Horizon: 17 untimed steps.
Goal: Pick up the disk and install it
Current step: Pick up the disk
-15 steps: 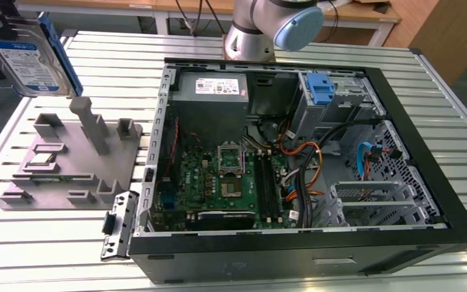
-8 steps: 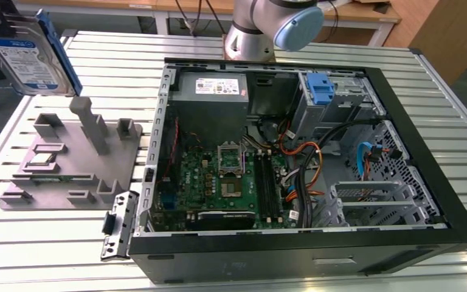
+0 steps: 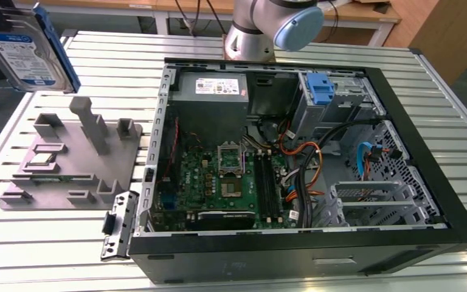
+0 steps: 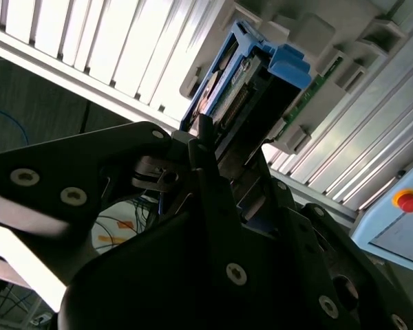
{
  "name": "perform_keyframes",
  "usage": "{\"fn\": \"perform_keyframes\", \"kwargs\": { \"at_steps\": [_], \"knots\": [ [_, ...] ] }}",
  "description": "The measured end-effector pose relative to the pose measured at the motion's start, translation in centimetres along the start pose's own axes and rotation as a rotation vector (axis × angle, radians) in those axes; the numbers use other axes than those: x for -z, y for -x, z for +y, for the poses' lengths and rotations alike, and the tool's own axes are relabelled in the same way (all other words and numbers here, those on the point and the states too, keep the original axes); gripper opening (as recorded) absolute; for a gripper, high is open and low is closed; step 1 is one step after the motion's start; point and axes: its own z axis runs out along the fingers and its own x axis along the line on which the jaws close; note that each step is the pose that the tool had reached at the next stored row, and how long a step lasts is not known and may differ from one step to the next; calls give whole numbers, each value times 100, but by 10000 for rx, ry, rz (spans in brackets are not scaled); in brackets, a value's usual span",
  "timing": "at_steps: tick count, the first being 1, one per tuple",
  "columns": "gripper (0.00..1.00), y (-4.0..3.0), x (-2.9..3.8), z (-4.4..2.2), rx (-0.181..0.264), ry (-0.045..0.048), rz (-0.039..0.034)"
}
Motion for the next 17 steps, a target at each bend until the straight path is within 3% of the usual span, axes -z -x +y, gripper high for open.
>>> {"fn": "perform_keyframes", "kwargs": {
  "at_steps": [8,17],
  "knots": [
    [35,5,93,4,0,1,1],
    [35,16,283,14,0,1,0]
  ]
}}
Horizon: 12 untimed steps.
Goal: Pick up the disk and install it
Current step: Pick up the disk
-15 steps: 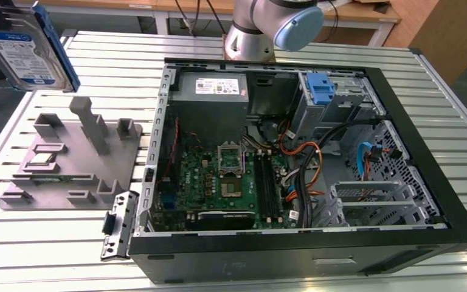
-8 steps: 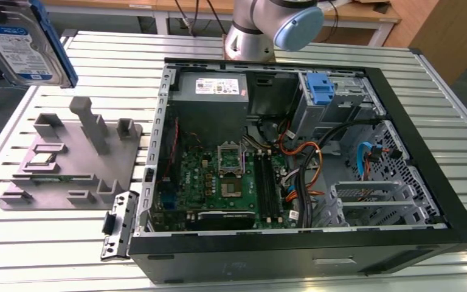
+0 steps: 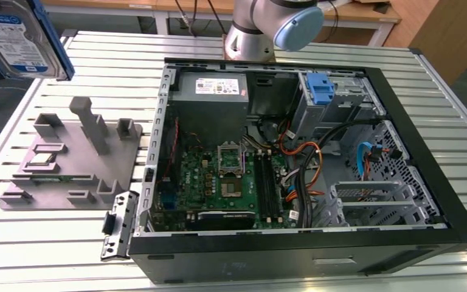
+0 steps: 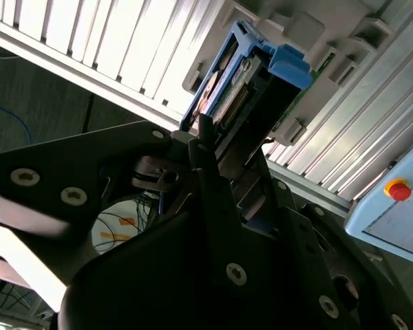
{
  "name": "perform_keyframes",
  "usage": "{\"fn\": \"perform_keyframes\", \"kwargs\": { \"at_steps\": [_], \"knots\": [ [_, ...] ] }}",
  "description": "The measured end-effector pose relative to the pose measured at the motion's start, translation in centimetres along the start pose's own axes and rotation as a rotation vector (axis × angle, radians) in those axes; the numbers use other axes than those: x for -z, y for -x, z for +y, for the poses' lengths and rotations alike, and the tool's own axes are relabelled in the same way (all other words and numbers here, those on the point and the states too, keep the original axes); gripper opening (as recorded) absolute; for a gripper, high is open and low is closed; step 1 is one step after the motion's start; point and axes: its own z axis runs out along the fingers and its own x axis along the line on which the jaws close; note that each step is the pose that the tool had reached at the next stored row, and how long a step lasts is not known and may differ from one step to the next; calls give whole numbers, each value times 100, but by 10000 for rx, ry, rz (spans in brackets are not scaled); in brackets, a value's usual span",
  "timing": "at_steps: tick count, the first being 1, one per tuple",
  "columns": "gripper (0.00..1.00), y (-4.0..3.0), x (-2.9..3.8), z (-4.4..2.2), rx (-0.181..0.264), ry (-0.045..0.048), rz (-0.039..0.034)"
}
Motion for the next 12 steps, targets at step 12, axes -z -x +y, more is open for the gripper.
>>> {"fn": "perform_keyframes", "kwargs": {
  "at_steps": [12],
  "knots": [
    [35,16,300,16,0,-1,0]
  ]
}}
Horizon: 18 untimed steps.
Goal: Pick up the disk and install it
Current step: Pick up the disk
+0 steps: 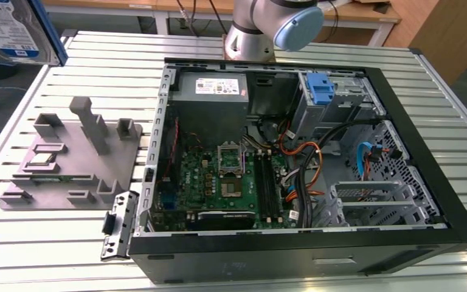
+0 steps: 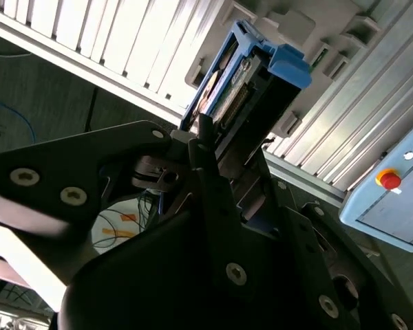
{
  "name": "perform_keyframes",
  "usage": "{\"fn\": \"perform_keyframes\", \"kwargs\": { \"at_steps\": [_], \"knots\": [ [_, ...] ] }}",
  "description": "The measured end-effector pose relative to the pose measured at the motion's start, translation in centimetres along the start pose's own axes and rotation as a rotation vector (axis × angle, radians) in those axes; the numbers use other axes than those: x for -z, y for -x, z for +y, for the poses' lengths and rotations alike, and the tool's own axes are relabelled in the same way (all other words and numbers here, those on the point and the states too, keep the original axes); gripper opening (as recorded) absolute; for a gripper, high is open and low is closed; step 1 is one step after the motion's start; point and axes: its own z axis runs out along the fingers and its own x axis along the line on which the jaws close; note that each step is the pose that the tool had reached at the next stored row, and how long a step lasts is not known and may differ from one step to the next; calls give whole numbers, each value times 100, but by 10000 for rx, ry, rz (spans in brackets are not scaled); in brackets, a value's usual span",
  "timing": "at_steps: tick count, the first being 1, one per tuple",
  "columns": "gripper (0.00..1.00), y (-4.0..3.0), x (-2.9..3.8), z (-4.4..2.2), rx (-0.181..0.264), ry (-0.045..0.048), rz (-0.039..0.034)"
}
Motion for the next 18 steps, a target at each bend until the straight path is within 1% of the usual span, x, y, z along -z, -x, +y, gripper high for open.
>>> {"fn": "perform_keyframes", "kwargs": {
  "at_steps": [3,5,18],
  "knots": [
    [35,4,73,4,0,1,1],
    [35,5,98,5,0,2,1],
    [35,5,98,5,-1,-1,25]
  ]
}}
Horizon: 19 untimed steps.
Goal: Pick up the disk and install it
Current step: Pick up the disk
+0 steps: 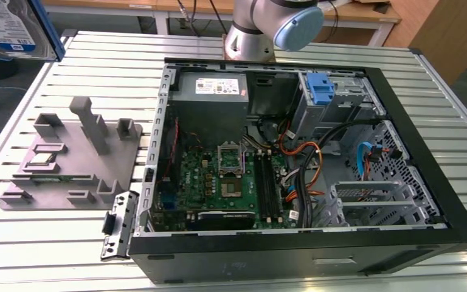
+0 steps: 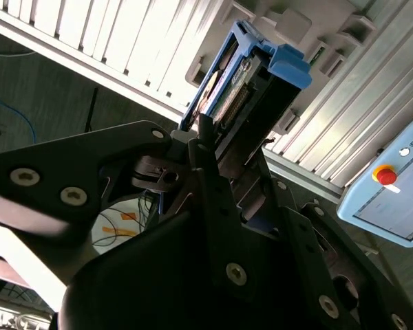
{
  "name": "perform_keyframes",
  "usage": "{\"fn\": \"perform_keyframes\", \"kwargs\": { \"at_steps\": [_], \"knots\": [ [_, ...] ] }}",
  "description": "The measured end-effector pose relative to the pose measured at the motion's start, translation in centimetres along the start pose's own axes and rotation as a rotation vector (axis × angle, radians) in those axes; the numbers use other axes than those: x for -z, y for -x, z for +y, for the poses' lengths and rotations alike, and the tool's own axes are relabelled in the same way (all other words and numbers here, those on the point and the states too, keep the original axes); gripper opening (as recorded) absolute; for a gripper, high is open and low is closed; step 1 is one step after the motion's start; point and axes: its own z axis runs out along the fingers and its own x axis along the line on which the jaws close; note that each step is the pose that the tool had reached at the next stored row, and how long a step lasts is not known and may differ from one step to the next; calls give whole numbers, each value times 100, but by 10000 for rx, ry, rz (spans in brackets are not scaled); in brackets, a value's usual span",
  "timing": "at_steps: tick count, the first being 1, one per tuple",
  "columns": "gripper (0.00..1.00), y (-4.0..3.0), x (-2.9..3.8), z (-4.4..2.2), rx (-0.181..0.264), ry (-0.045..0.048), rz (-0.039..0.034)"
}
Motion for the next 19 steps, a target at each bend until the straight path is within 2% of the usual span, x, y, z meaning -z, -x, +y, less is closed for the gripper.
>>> {"fn": "perform_keyframes", "kwargs": {
  "at_steps": [8,9,16,19],
  "knots": [
    [35,0,0,0,0,0,3],
    [35,0,0,0,-3,-2,66],
    [35,0,0,0,-4,-2,86],
    [35,1,1,-6,-7,-4,127]
  ]
}}
